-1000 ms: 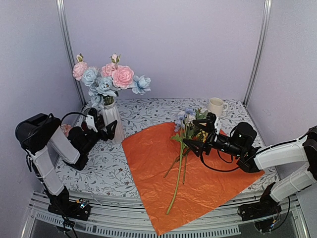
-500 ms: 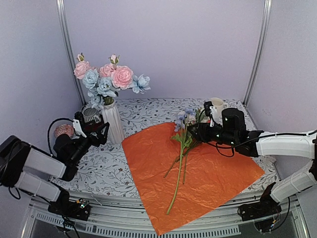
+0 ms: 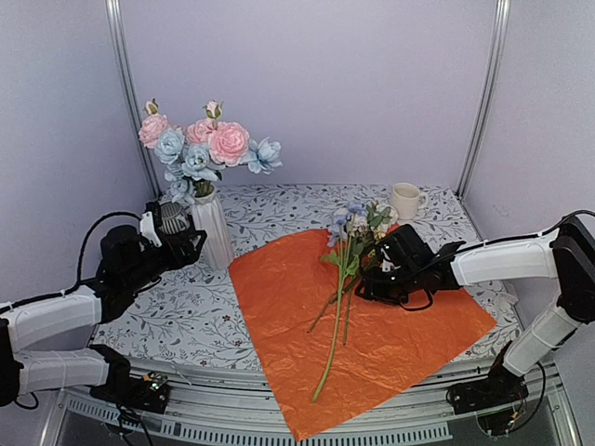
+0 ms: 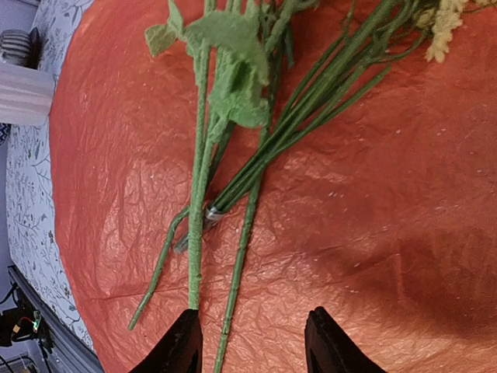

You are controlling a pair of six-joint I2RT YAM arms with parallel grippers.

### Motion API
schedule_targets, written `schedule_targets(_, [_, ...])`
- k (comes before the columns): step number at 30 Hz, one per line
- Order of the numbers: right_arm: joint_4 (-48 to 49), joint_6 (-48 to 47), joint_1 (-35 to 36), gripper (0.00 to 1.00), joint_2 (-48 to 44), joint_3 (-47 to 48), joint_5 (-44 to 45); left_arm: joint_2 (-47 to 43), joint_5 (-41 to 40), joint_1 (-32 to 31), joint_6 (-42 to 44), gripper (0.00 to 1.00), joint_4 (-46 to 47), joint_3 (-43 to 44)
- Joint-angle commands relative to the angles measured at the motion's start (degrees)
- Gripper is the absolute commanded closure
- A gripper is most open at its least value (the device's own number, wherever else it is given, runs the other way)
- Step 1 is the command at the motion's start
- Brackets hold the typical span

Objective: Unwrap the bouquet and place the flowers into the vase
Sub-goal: Pick up the fake flower from the flattened wrapping paper.

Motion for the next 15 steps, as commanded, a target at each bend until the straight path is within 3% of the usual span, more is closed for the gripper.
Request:
schedule_targets(1, [-3.7, 4.3, 2.7, 0.54, 3.1, 4.6, 0.9, 1.6, -0.2, 0.2, -3.1, 0.02, -12.2, 4.5])
schedule_targets(15, [-2.5, 7.6, 4.6, 0.68, 8.3, 8.1, -0.7, -1.4, 8.0, 0.7, -0.7, 0.02, -6.7, -1.0])
